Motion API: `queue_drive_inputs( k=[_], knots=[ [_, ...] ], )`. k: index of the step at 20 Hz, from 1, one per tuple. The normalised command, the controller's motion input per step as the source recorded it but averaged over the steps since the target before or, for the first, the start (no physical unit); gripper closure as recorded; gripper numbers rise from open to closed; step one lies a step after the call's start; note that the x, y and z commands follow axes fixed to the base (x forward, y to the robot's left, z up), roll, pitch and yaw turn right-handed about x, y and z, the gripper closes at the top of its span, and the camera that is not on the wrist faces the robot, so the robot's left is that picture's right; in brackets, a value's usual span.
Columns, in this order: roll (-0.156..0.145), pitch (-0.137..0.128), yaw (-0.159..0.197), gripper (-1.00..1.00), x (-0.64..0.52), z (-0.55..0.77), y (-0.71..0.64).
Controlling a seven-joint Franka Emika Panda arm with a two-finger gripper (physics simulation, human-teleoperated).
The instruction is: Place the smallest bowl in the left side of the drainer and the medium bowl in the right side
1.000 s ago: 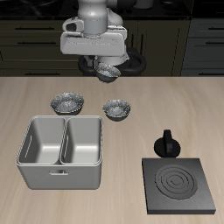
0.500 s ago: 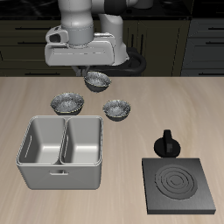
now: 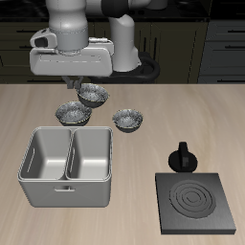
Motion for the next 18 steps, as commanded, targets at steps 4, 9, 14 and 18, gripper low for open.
queue_drive_inputs(
  k=[4, 9, 14, 18],
  knots=[
    [-0.018, 0.0, 0.012, 1.0, 0.39, 0.01, -0.12],
    [-0.008, 0.016, -0.029, 1.0, 0.34, -0.05, -0.09],
    [0.003, 0.045, 0.01, 1.0, 0.16, -0.35, 0.02],
    [0.002, 0.043, -0.006, 1.0, 0.06, -0.36, 0.0]
  ],
)
